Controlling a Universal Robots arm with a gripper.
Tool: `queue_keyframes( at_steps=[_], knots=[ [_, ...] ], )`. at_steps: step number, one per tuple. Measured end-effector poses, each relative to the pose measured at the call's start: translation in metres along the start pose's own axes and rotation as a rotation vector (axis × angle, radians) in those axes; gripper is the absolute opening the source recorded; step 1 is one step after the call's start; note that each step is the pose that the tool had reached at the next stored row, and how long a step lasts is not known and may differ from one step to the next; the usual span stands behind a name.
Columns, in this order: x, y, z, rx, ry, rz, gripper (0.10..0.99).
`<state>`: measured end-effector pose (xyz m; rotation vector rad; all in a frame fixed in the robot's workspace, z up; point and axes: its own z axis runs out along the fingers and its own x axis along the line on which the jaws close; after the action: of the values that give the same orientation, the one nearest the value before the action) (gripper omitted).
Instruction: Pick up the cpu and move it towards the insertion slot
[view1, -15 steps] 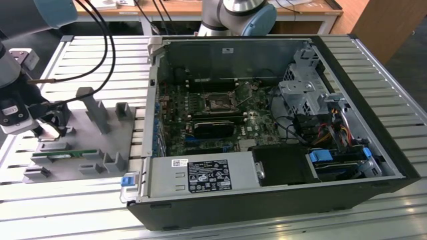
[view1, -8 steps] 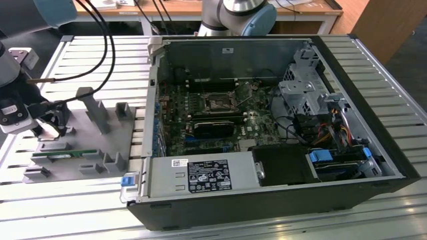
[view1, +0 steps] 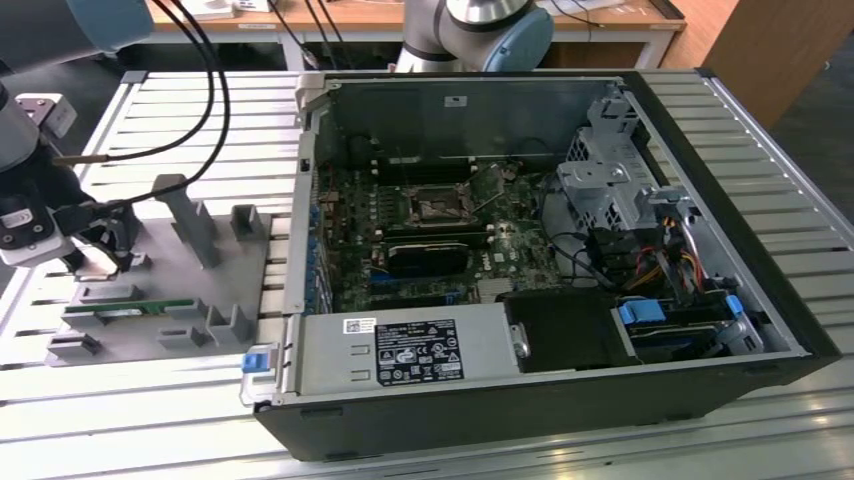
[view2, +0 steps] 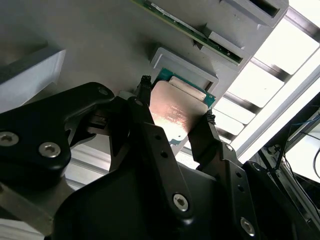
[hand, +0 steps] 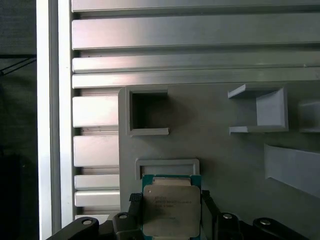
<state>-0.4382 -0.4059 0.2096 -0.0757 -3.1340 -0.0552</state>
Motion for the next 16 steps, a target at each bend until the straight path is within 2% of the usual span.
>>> queue_keyframes(
  at_steps=[16],
  knots=[
    [0.0,0.0001,-0.0035,0.0,0.0,0.006,0.549]
  ],
)
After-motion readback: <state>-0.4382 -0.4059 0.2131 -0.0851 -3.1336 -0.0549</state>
